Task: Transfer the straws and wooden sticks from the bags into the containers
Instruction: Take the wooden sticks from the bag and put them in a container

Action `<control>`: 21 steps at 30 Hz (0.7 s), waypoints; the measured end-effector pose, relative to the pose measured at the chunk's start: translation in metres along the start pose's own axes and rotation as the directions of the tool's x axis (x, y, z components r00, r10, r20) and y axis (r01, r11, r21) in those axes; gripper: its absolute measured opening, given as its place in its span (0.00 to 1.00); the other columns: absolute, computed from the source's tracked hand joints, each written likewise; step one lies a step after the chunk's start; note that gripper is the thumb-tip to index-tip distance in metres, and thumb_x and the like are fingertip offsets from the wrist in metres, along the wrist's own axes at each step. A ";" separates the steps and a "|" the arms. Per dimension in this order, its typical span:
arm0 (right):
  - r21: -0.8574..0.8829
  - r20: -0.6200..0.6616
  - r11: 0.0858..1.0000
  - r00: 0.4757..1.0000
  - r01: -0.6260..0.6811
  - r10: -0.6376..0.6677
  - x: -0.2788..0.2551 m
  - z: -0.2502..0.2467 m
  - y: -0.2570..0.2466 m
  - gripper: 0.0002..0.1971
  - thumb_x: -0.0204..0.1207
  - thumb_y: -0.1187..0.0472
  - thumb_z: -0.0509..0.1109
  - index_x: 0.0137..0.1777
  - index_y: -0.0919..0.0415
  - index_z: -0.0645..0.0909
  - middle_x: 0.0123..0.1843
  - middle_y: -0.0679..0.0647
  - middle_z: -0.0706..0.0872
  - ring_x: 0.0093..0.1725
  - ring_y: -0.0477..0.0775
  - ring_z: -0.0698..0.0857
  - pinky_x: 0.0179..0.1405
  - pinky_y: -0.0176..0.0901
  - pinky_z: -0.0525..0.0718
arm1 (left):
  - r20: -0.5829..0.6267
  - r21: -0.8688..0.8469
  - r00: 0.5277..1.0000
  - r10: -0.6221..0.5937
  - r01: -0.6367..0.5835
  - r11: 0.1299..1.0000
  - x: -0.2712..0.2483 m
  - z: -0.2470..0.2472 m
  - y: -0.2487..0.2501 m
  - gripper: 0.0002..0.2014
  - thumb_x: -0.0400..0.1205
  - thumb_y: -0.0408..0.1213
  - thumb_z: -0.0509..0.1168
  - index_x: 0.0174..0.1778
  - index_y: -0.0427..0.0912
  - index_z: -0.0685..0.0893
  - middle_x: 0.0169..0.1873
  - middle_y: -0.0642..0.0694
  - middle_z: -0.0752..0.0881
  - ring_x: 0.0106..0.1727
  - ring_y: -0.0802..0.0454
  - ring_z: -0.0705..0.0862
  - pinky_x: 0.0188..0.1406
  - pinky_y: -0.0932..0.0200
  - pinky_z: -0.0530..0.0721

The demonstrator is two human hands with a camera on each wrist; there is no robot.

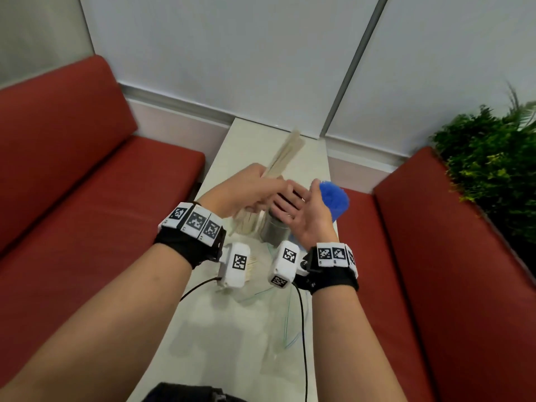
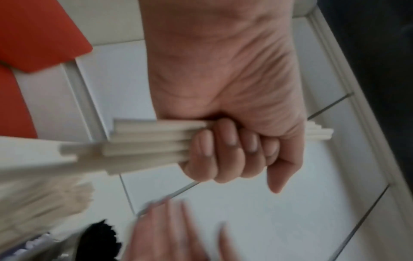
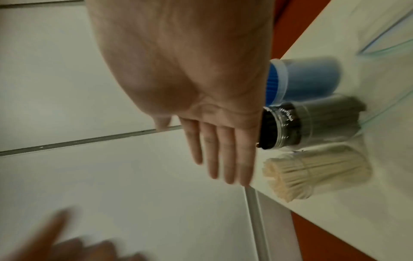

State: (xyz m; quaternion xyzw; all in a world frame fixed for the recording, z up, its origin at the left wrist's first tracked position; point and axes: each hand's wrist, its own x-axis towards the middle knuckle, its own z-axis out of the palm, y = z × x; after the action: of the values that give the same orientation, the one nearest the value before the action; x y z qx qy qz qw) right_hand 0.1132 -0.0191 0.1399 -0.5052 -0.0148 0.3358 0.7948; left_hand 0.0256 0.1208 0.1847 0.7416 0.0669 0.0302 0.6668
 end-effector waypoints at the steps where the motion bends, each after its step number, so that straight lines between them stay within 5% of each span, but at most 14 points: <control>1: -0.075 0.000 0.993 0.996 -0.093 0.094 -0.003 -0.002 0.005 0.34 0.89 0.36 0.52 0.74 0.66 0.79 0.70 0.66 0.86 0.67 0.67 0.87 0.60 0.58 0.88 | 0.018 -0.064 0.997 0.078 -0.077 0.995 -0.001 0.001 0.009 0.19 0.76 0.42 0.72 0.20 0.50 0.74 0.19 0.50 0.66 0.19 0.52 0.61 0.19 0.62 0.60; 6: -0.115 0.147 0.929 0.919 -0.351 0.365 -0.017 0.006 0.020 0.43 0.85 0.30 0.51 0.71 0.74 0.78 0.63 0.75 0.87 0.59 0.68 0.91 0.56 0.57 0.92 | 0.061 -0.304 0.936 0.346 -0.312 0.900 -0.001 0.009 0.032 0.23 0.80 0.39 0.71 0.23 0.45 0.67 0.18 0.47 0.64 0.20 0.47 0.62 0.25 0.57 0.68; 8: -0.045 0.235 0.927 0.898 -0.373 0.373 -0.018 0.012 0.016 0.43 0.84 0.29 0.53 0.70 0.74 0.78 0.63 0.75 0.87 0.60 0.69 0.91 0.60 0.59 0.91 | 0.064 -0.311 0.941 0.332 -0.297 0.903 0.000 0.013 0.029 0.23 0.80 0.41 0.72 0.24 0.43 0.68 0.19 0.44 0.66 0.22 0.46 0.66 0.32 0.53 0.72; 10: -0.004 0.275 0.950 0.913 -0.312 0.301 -0.020 0.018 0.009 0.32 0.85 0.34 0.58 0.64 0.65 0.83 0.63 0.71 0.88 0.62 0.69 0.90 0.68 0.64 0.86 | 0.096 -0.258 0.953 0.288 -0.255 0.932 -0.001 0.016 0.021 0.23 0.80 0.46 0.73 0.27 0.41 0.70 0.22 0.42 0.69 0.25 0.45 0.71 0.36 0.50 0.75; 12: -0.022 0.257 0.982 0.948 -0.187 0.187 -0.024 0.024 0.004 0.22 0.86 0.39 0.56 0.55 0.55 0.83 0.53 0.60 0.91 0.52 0.61 0.92 0.76 0.68 0.74 | 0.111 -0.133 0.975 0.195 -0.180 0.975 -0.002 0.020 0.013 0.25 0.78 0.54 0.73 0.29 0.38 0.73 0.25 0.39 0.73 0.29 0.43 0.75 0.37 0.50 0.78; 14: -0.085 0.259 0.989 0.955 -0.124 0.142 -0.026 0.027 0.001 0.24 0.86 0.34 0.49 0.53 0.52 0.78 0.45 0.56 0.89 0.44 0.57 0.90 0.70 0.65 0.73 | 0.070 -0.074 0.993 0.098 -0.093 0.993 -0.002 0.024 0.007 0.28 0.77 0.61 0.71 0.27 0.41 0.73 0.24 0.41 0.72 0.29 0.43 0.73 0.36 0.49 0.77; 16: -0.150 0.302 0.984 0.943 -0.100 0.142 -0.031 0.028 -0.002 0.39 0.77 0.21 0.45 0.56 0.56 0.77 0.46 0.58 0.81 0.45 0.59 0.83 0.60 0.62 0.81 | 0.039 -0.145 0.997 0.064 -0.057 0.988 -0.001 0.023 0.001 0.26 0.78 0.59 0.70 0.23 0.45 0.73 0.21 0.45 0.67 0.23 0.47 0.68 0.29 0.54 0.73; 18: -0.178 0.353 0.982 0.928 -0.056 0.117 -0.034 0.023 -0.006 0.51 0.68 0.16 0.47 0.67 0.61 0.78 0.51 0.63 0.80 0.50 0.62 0.84 0.60 0.62 0.85 | 0.081 -0.167 0.997 0.002 0.011 0.986 0.001 0.019 -0.005 0.22 0.80 0.52 0.70 0.22 0.48 0.74 0.19 0.50 0.66 0.19 0.52 0.64 0.21 0.60 0.65; 21: -0.119 0.448 0.990 0.894 0.069 -0.008 -0.039 0.018 -0.021 0.41 0.76 0.30 0.59 0.82 0.56 0.71 0.74 0.63 0.82 0.75 0.64 0.80 0.76 0.63 0.79 | 0.307 -0.094 0.943 -0.130 0.166 0.982 -0.001 0.017 -0.019 0.19 0.78 0.41 0.69 0.23 0.47 0.71 0.18 0.50 0.65 0.17 0.55 0.60 0.17 0.67 0.60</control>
State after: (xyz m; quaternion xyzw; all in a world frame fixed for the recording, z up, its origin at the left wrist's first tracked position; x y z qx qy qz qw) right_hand 0.0875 -0.0319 0.1779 -0.4657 -0.2290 0.4252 0.7415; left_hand 0.0256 0.1062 0.1642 0.6894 0.0187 -0.1289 0.7126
